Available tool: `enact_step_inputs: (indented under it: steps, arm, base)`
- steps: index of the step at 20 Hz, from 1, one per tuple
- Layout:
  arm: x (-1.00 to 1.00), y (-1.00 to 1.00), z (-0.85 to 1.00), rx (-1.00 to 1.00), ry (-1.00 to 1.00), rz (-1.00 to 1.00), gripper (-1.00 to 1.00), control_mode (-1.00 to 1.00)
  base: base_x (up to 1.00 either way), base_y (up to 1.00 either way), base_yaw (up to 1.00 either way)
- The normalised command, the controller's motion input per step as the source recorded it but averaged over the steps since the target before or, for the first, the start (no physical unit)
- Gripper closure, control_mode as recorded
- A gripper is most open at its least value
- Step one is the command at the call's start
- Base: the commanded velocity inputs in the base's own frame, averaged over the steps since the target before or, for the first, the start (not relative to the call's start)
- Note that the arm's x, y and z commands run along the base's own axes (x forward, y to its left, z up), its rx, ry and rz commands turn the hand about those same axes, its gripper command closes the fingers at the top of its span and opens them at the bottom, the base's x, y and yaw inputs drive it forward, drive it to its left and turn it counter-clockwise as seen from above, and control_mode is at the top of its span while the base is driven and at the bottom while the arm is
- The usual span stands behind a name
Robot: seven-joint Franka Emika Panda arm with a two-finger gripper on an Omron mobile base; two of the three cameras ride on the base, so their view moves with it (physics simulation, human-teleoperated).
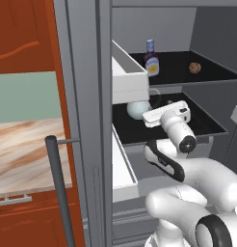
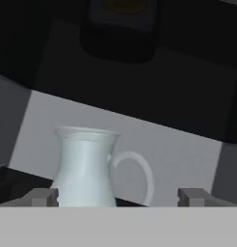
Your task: Move the condiment bottle and walnut from the second highest shelf to the top shelf to make space. Then, place the pitcher from the counter on the cleared second highest shelf.
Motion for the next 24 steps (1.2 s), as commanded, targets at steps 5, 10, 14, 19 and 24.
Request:
enact_step_inputs:
  steps: [5, 10, 14, 19, 24]
  arm:
    - [-0.82, -0.02, 0.31, -0.05, 0.00, 0.00, -1.00, -1.00]
    - [-0.95, -0.04, 0.20, -0.04, 0.09, 0.00, -1.00, -1.00]
    - [-1.00, -0.12, 0.00, -0.03, 0.17, 0.00, -1.00, -1.00]
    - [-1.00, -0.19, 0.12, 0.00, 0.24, 0.00, -1.00, -1.00]
    - [-1.00, -0.08, 0.05, 0.00, 0.26, 0.00, -1.00, -1.00]
  base:
    - [0.00, 0.00, 0.00]
    - [0.00, 0.00, 0.00]
    - [0.00, 0.00, 0.00]
    - [0.00, 0.00, 0.00]
    - [0.00, 0.00, 0.00]
